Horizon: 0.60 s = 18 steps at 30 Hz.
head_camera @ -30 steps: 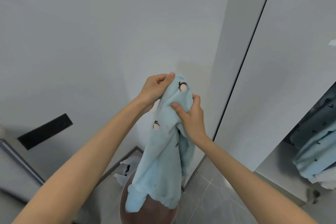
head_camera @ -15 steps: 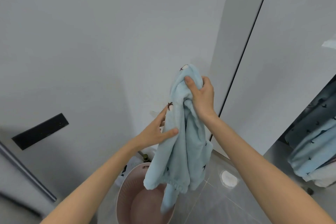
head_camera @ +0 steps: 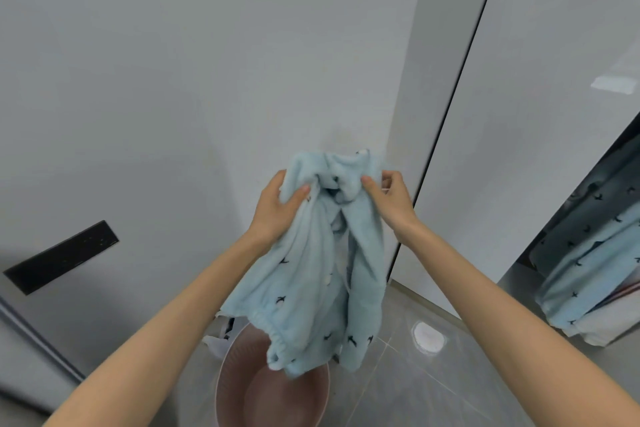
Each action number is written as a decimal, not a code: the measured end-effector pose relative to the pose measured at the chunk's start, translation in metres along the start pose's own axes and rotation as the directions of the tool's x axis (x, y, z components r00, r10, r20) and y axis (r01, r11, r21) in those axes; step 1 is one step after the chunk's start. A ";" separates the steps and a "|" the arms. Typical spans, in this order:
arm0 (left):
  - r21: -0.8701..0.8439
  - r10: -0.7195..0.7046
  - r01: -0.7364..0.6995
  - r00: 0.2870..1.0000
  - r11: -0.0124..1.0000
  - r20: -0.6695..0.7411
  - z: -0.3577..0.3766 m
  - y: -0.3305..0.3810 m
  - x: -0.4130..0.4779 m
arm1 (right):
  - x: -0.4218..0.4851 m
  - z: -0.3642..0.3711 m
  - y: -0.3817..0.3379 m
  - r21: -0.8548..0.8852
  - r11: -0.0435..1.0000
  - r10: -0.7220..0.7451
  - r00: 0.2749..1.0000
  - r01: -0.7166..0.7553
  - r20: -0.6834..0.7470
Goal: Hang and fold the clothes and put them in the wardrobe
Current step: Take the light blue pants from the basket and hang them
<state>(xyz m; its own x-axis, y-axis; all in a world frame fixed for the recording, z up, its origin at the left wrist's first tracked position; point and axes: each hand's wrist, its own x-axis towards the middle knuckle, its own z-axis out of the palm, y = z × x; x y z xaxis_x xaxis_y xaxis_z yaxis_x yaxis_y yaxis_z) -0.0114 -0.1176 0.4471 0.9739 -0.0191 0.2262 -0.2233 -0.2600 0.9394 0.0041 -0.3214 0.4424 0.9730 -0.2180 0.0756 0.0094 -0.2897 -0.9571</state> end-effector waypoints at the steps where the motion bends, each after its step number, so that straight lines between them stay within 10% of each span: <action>1: -0.037 -0.045 0.044 0.998 0.998 -0.034 0.000 0.004 0.007 | -0.004 0.004 0.002 -0.006 1.000 0.010 0.999 -0.010 0.043; 7: -0.152 -0.114 0.104 0.992 0.983 -0.061 0.002 0.028 0.029 | -0.048 0.034 -0.003 0.005 0.977 -0.213 0.970 0.213 0.118; 18: -0.411 -0.280 0.273 0.959 0.870 0.045 -0.002 0.037 0.036 | -0.083 0.075 0.012 0.154 0.986 -0.089 0.983 0.065 0.159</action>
<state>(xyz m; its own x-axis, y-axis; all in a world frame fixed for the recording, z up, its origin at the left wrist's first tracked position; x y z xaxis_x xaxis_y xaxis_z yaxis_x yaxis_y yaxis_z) 0.0148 -0.1255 0.4906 0.9983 0.0106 -0.0576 0.0550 0.1659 0.9846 -0.0592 -0.2367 0.4032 0.9925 -0.0404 0.1155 0.1079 -0.1561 -0.9818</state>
